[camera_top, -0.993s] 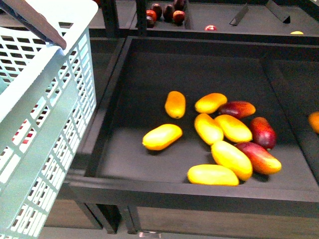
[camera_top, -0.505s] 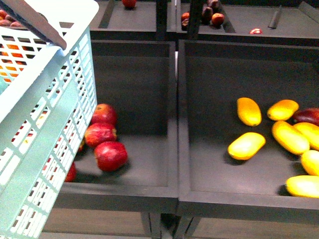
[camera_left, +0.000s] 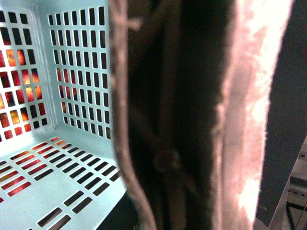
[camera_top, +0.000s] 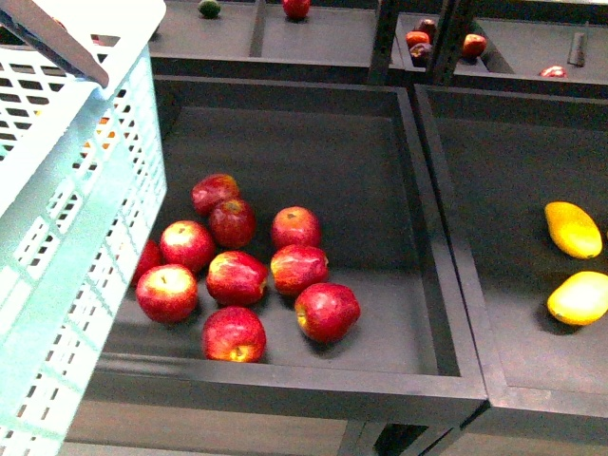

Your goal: Pick mango and avocado into basket

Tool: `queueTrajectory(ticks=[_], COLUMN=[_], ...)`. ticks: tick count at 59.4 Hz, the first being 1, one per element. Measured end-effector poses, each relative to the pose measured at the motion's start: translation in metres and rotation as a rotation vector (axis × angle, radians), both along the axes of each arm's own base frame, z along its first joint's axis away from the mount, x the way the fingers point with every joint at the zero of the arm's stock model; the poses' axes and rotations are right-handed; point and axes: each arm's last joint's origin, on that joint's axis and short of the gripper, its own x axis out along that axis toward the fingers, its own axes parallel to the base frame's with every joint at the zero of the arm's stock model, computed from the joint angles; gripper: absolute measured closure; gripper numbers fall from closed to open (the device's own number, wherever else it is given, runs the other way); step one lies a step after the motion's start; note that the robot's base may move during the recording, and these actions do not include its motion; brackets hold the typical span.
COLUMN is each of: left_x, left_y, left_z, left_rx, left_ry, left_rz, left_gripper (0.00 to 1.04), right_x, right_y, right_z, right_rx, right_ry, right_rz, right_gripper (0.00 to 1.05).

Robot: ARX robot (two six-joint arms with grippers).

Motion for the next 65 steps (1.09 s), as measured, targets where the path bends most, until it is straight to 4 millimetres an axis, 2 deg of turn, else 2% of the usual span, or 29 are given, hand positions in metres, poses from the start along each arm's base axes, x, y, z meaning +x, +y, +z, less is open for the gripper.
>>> queueTrajectory(ticks=[11, 16, 23, 28, 36, 42, 48, 54, 65], left_x=[0.0, 0.008, 0.044, 0.073, 0.111, 0.127, 0.132, 0.128, 0.115], left_y=[-0.002, -0.009, -0.033, -0.054, -0.088, -0.12, -0.152, -0.182, -0.206], left_z=[0.0, -0.001, 0.0, -0.004, -0.002, 0.005, 0.013, 0.018, 0.019], left_rx=[-0.012, 0.111, 0.447, 0.622, 0.694, 0.674, 0.625, 0.563, 0.517], left_ry=[0.003, 0.125, 0.129, 0.125, 0.102, 0.06, 0.029, 0.004, 0.005], left_rz=[-0.034, -0.227, -0.476, -0.607, -0.714, -0.81, -0.892, -0.959, -1.012], left_gripper=[0.91, 0.91, 0.91, 0.91, 0.91, 0.91, 0.91, 0.91, 0.91], right_x=[0.0, 0.0, 0.0, 0.0, 0.0, 0.0, 0.0, 0.0, 0.0], right_y=[0.0, 0.0, 0.0, 0.0, 0.0, 0.0, 0.0, 0.0, 0.0], right_z=[0.0, 0.0, 0.0, 0.0, 0.0, 0.0, 0.0, 0.0, 0.0], right_rx=[0.0, 0.0, 0.0, 0.0, 0.0, 0.0, 0.0, 0.0, 0.0], right_ry=[0.0, 0.0, 0.0, 0.0, 0.0, 0.0, 0.0, 0.0, 0.0], right_rz=[-0.002, -0.005, -0.005, -0.005, -0.005, -0.005, -0.005, -0.005, -0.005], right_gripper=[0.09, 0.09, 0.09, 0.09, 0.09, 0.09, 0.09, 0.09, 0.09])
